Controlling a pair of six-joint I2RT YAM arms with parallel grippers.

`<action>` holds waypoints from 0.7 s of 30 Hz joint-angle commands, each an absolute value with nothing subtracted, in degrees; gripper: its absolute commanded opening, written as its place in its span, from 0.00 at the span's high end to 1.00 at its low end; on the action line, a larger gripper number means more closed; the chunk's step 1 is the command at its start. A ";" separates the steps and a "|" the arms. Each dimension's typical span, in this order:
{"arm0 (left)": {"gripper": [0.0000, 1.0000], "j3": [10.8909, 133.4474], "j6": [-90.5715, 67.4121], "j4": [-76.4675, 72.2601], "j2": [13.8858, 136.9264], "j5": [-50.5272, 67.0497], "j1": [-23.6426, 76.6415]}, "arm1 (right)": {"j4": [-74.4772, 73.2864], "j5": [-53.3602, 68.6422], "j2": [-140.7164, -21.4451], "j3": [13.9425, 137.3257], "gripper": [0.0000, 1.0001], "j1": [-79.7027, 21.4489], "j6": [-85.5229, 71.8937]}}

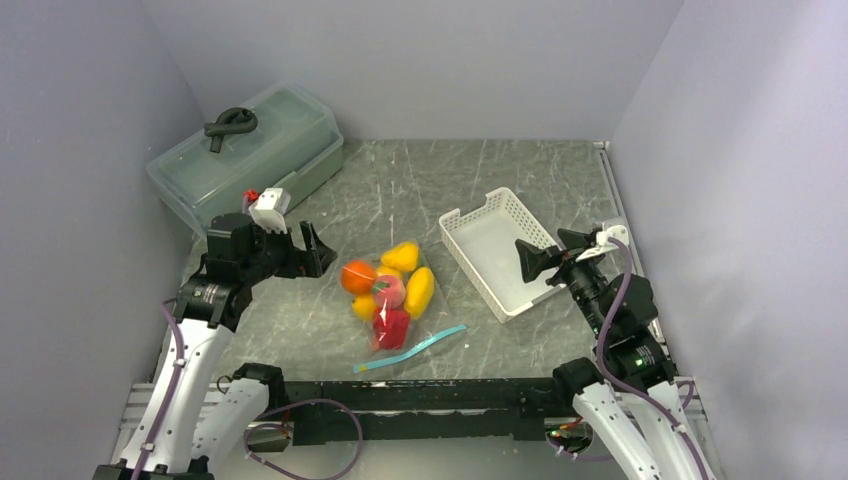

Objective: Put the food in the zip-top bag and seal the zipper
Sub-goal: Reset both arms

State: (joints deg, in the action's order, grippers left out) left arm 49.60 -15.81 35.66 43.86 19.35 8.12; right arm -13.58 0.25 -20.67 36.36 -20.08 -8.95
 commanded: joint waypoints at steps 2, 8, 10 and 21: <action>0.00 49.70 -15.93 32.96 43.58 20.84 8.00 | -9.94 -1.52 -21.58 37.01 0.02 -20.62 -8.06; 0.00 49.76 -15.82 32.96 43.98 20.91 8.00 | -9.74 -1.69 -22.27 37.34 0.02 -20.82 -7.92; 0.00 49.75 -15.82 32.88 44.07 21.00 8.00 | -9.84 -1.75 -22.41 37.51 0.02 -20.96 -7.91; 0.00 50.73 -16.16 33.71 44.61 18.29 8.00 | -10.01 -2.24 -22.75 37.63 0.02 -21.42 -7.59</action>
